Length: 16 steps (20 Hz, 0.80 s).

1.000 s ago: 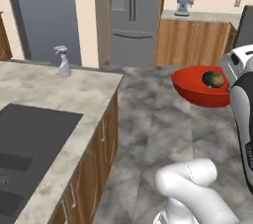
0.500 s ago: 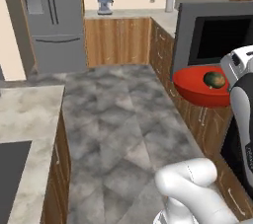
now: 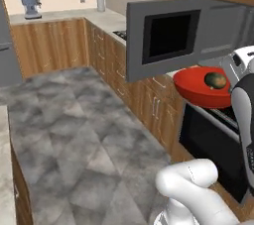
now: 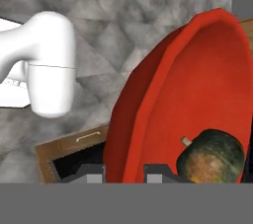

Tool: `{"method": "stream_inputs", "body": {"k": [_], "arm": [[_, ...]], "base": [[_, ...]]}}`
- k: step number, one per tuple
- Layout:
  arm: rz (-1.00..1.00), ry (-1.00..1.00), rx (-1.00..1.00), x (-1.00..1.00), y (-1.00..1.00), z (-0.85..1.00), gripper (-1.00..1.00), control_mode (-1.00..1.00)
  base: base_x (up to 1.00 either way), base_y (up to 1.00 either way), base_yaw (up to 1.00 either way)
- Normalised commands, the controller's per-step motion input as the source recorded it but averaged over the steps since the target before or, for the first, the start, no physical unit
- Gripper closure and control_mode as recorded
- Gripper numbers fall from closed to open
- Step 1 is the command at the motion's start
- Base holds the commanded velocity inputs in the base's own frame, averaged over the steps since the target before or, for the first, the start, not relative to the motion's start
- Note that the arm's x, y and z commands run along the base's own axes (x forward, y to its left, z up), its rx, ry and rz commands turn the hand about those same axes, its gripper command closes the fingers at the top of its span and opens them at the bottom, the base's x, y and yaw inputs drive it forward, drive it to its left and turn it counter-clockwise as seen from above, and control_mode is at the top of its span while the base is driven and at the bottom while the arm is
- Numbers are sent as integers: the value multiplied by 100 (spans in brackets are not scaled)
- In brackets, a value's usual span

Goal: Pick the squash from the sink and place it in the bowl. Then pick the bowl and place it in the microwave. Then close the microwave door and press the start button.

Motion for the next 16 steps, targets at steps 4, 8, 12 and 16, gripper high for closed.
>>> {"method": "stream_inputs", "body": {"k": [4, 8, 12, 16], "arm": [[0, 0, 0, 0, 0, 0, 100, 100], [0, 0, 0, 0, 0, 0, 100, 100], [0, 0, 0, 0, 0, 0, 100, 100], [0, 0, 0, 0, 0, 0, 100, 100]], "base": [[0, -4, -65], [0, -7, -66], [6, -1, -64], [22, 22, -57]]}}
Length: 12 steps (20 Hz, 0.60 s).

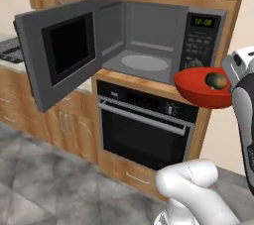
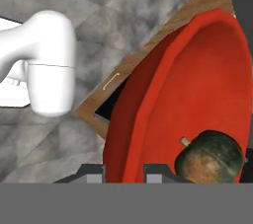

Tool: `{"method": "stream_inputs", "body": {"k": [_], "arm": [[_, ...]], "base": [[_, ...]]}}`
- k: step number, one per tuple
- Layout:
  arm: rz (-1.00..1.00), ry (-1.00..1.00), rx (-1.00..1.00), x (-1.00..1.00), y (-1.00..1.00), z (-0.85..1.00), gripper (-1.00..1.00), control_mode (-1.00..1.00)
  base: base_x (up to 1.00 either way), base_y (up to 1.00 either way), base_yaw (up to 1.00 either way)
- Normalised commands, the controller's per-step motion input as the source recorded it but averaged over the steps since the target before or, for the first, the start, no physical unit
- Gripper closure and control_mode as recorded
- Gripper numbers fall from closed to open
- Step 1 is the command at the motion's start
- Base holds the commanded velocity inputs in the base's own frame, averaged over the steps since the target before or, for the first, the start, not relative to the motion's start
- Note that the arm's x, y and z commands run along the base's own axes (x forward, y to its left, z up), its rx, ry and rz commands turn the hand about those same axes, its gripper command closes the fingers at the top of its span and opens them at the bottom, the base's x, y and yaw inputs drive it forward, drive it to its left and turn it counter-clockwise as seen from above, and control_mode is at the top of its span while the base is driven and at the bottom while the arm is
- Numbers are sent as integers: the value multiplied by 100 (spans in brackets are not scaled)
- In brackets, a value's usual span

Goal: Pick the squash from the sink and place it in the bowl. Then pick the bowl and place it in the microwave. Then close the microwave door and press the start button.

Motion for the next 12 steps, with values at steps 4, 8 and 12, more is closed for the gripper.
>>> {"method": "stream_inputs", "body": {"k": [4, 8, 12], "arm": [[0, 0, 0, 0, 0, 0, 100, 100], [0, 0, 0, 0, 0, 0, 100, 100], [0, 0, 0, 0, 0, 0, 100, 100]], "base": [[17, 35, -48], [12, 39, -50], [2, 31, -41]]}}
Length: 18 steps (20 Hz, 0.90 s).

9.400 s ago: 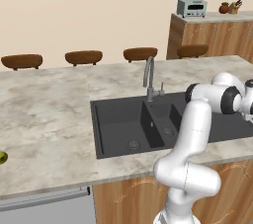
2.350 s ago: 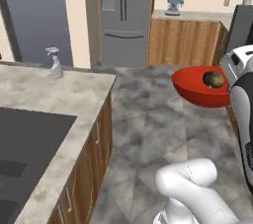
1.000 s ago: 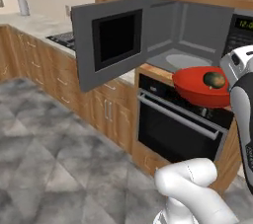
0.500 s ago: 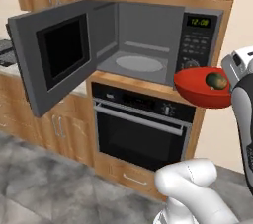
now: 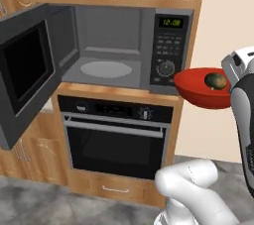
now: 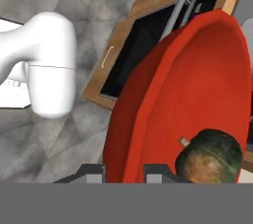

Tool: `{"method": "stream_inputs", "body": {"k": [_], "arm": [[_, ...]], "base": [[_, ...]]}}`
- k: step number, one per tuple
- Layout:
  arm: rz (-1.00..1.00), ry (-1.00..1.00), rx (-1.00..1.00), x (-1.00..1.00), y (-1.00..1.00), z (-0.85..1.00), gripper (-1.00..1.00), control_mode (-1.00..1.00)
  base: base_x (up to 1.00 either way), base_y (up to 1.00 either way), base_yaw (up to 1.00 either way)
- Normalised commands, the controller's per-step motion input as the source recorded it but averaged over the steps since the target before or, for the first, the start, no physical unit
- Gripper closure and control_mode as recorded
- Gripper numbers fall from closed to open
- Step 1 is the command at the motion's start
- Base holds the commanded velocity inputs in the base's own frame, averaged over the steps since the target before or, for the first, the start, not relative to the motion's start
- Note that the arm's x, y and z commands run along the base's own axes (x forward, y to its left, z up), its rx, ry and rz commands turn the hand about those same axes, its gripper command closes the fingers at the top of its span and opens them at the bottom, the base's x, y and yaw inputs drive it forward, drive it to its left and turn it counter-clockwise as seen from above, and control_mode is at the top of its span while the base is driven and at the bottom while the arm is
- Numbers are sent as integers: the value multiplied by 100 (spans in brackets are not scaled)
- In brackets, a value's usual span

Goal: Pick the squash from the sink and place it in the bowl. Then pick the bowl and place it in the microwave. Then close the microwave door and press the start button.

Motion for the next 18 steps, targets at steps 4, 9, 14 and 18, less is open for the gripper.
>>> {"method": "stream_inputs", "body": {"k": [4, 9, 14, 18], "arm": [[0, 0, 0, 0, 0, 0, 100, 100], [0, 0, 0, 0, 0, 0, 100, 100], [0, 0, 0, 0, 0, 0, 100, 100], [0, 0, 0, 0, 0, 0, 100, 100]], "base": [[0, 71, -33], [14, 66, -29], [5, 38, -29], [5, 11, -29]]}}
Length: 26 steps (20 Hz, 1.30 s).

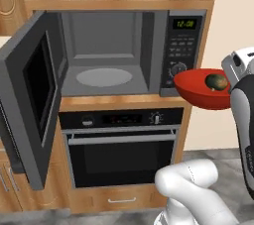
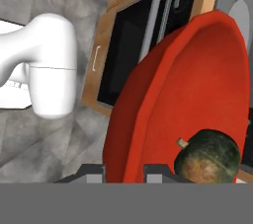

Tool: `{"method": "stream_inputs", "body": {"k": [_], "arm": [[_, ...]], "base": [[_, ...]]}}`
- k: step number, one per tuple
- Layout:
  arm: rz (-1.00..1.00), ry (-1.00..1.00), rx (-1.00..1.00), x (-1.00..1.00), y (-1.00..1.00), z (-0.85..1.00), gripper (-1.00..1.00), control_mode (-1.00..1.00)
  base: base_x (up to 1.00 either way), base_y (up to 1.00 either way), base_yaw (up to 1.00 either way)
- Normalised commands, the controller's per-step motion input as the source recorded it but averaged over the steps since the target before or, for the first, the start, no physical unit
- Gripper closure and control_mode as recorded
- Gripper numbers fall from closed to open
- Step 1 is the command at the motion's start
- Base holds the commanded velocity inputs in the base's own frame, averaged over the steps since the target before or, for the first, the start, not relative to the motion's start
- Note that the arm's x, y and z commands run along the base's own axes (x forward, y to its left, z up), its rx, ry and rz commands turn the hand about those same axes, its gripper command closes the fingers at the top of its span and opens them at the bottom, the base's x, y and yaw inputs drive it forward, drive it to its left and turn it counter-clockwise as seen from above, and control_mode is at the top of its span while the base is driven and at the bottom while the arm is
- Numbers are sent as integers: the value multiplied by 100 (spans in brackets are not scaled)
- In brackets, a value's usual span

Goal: Pick the squash from the sink and place it in the bowl. Then pick the bowl and place it in the microwave. Then close the microwave door and press the start button.

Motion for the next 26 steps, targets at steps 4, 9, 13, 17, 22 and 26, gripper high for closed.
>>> {"method": "stream_inputs", "body": {"k": [4, 9, 13, 17, 22, 26], "arm": [[0, 0, 0, 0, 0, 0, 100, 100], [0, 0, 0, 0, 0, 0, 100, 100], [0, 0, 0, 0, 0, 0, 100, 100], [0, 0, 0, 0, 0, 0, 100, 100], [0, 0, 0, 0, 0, 0, 100, 100], [0, 0, 0, 0, 0, 0, 100, 100]], "base": [[3, 27, -31], [12, 40, -28], [23, 59, -23], [9, 40, -13], [2, 2, 4], [11, -1, 18]]}}
